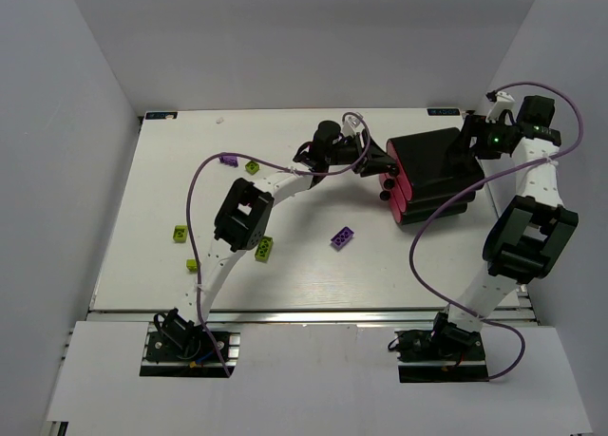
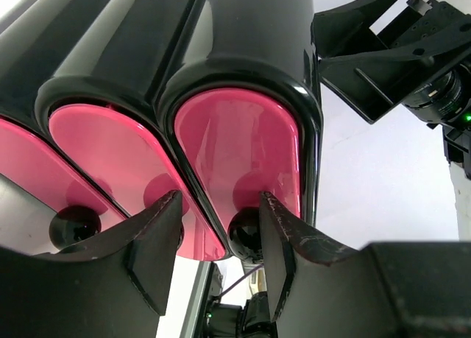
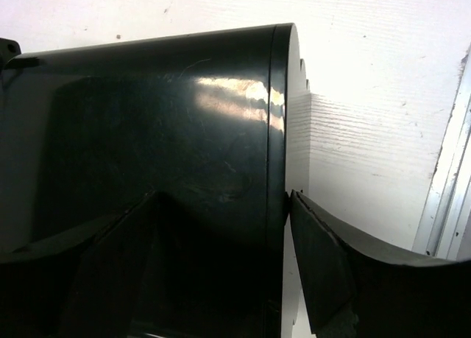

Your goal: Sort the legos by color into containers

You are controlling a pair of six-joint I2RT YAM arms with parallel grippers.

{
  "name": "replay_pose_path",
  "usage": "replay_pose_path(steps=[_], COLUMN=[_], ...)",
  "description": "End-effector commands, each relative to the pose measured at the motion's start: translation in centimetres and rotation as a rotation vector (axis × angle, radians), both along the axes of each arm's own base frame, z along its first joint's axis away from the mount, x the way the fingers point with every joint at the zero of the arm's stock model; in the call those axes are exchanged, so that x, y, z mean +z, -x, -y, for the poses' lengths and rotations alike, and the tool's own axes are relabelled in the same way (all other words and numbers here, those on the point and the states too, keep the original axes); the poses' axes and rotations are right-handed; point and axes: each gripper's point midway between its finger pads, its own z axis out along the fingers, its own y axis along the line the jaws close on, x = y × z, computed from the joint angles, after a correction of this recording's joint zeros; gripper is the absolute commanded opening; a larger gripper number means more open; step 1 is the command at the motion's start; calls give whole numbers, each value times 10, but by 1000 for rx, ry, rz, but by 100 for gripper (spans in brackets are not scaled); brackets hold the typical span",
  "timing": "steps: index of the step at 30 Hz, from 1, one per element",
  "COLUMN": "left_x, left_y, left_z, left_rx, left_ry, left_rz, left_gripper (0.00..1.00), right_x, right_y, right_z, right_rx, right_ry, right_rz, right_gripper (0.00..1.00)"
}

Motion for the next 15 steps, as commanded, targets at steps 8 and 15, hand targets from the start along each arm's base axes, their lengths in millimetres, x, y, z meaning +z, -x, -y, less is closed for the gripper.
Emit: replay_pose_path(steps=[8, 15], left_x=[35, 18], left_y=[-10, -23], left_z=[-18, -53], left_rx=[117, 197], left_ry=[15, -89], left_rz=[66, 56], left_gripper=[58, 53], right_x=[-7, 1], right_y=[19, 13], right_z=[-13, -6], right_rx=[-14, -40], right_ry=[-17, 12], right_rz=[-100, -74], right_gripper=[89, 89])
